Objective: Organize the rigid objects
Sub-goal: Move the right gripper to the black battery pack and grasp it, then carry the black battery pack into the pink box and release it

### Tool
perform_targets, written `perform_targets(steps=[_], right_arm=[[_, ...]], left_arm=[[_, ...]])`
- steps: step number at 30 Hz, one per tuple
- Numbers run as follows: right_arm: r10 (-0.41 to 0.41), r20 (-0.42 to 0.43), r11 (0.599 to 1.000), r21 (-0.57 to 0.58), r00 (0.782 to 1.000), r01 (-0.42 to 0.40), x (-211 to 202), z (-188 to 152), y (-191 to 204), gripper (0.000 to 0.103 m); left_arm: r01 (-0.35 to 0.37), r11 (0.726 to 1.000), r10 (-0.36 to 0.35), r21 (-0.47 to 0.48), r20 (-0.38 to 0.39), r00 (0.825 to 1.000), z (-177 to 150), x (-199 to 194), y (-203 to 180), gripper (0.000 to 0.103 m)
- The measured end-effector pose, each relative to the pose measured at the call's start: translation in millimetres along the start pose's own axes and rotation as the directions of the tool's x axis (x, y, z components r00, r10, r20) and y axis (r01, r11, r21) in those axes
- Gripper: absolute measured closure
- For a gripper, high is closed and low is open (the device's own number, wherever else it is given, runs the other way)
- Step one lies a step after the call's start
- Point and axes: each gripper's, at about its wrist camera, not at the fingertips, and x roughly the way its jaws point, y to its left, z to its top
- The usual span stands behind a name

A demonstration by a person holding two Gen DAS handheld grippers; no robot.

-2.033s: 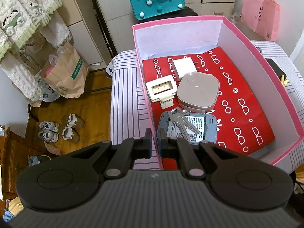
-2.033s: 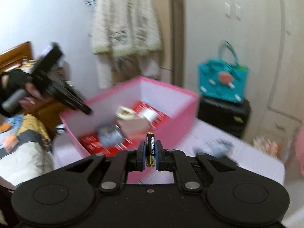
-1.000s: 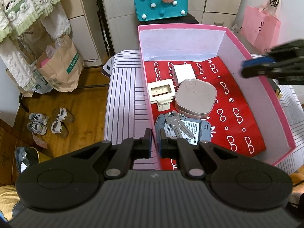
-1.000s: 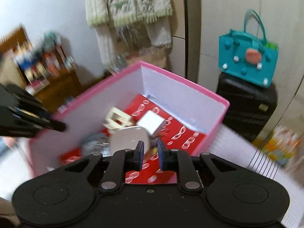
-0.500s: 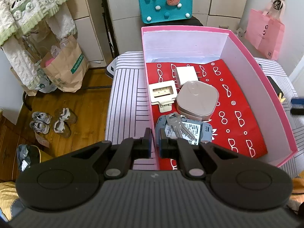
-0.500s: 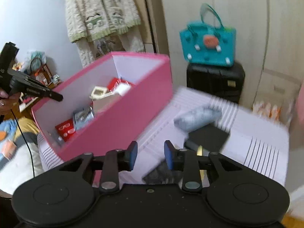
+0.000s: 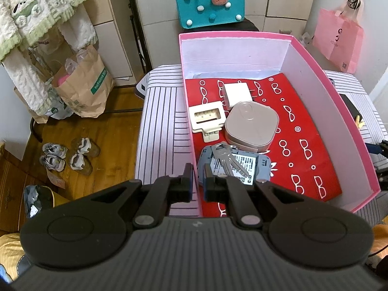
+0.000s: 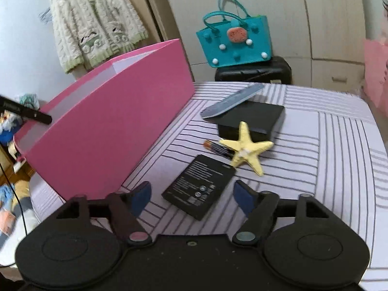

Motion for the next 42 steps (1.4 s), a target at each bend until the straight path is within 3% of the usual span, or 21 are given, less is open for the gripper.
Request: perform_targets(steps=[7, 10, 14, 22, 27, 31, 35, 36, 37, 42], right_arm=[[-0.106, 0.018, 0.984, -0.14, 0.994, 0.107, 18, 1, 29, 0.019], [-0.116, 0.045, 0.972, -0.201, 0.992, 0.122, 16, -4, 32, 0.031], [-0.086, 0.032, 0.971, -0.223, 0.996, 0.091, 3, -8, 24, 0.042], [-0.123, -0.099, 0.973, -0.209, 0.987, 0.1, -3, 7, 14, 0.036], [-0.083, -0.18, 0.968, -0.249, 0.98, 0.036, 10, 22, 16, 0.036], [-0.084, -0.197, 0.967, -0.252, 0.977, 0.032, 12, 27, 14, 0.039], [-0.078, -0.224, 0.964, -0.264, 0.971, 0.017, 21, 36, 14, 0.036], [-0.082, -0.231, 0.964, -0.264, 0.97, 0.019, 23, 37, 15, 0.037], [-0.088, -0.232, 0.962, -0.273, 0.969, 0.022, 23, 38, 16, 0.049], [-0.075, -0.224, 0.969, -0.248, 0.972, 0.017, 13, 42, 17, 0.049]], left_arm=[[0.016, 0.999, -0.016, -0.028, 0.013, 1.0, -2, -3, 4, 0.096], [0.019, 1.0, -0.018, -0.024, 0.013, 1.0, -3, -4, 3, 0.096], [0.017, 1.0, -0.016, -0.015, 0.016, 1.0, -2, -5, 2, 0.096], [0.012, 1.0, -0.013, 0.001, 0.031, 0.999, -5, -4, 0, 0.096], [0.012, 1.0, -0.012, 0.002, 0.033, 0.999, -6, -5, 0, 0.096], [0.013, 1.0, -0.013, 0.007, 0.046, 0.999, -8, -6, 1, 0.096], [0.021, 1.0, -0.021, 0.002, 0.047, 0.999, -9, -6, 2, 0.096], [0.018, 1.0, -0.019, 0.002, 0.049, 0.999, -9, -7, 2, 0.096], [0.016, 1.0, -0.016, 0.004, 0.051, 0.999, -10, -6, 1, 0.096], [0.024, 1.0, -0.024, -0.003, 0.057, 0.998, -12, -6, 2, 0.096]])
